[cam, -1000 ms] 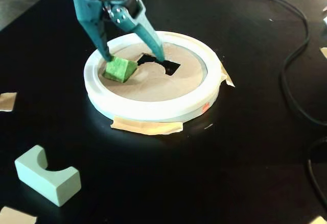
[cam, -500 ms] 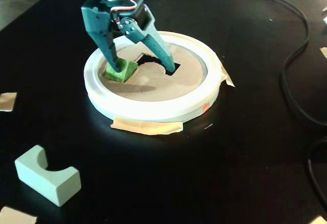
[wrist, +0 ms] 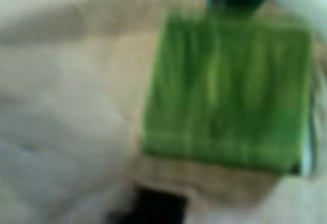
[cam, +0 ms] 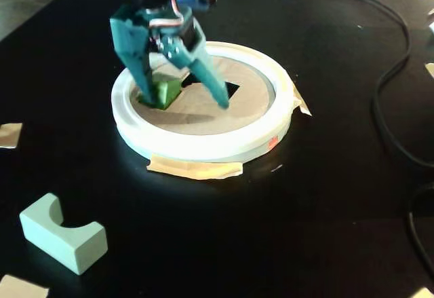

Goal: Pick up the square block and drop it in corresponding square shaped hole

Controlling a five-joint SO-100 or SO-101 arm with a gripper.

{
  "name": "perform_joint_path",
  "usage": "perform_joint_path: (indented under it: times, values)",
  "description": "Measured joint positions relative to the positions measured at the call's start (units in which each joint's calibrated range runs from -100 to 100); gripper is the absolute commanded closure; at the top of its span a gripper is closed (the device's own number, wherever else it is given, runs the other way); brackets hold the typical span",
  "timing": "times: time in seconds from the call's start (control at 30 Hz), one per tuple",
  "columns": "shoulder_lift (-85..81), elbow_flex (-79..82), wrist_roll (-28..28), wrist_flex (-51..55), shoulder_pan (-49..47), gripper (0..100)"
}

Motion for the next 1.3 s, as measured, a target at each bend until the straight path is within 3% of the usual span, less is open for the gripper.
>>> perform_joint_path:
  times: [0.47, 0.7, 1.13, 1.3]
  values:
    - [0.4, -0.1, -0.8, 0.0, 0.9, 7]
    - [-0.6, -0.1, 1.5, 1.0, 4.4, 7]
    - [-21.0, 0.0, 2.8, 20.5, 12.7, 7]
    - [-29.3, 8.2, 3.1, 22.1, 18.3, 7]
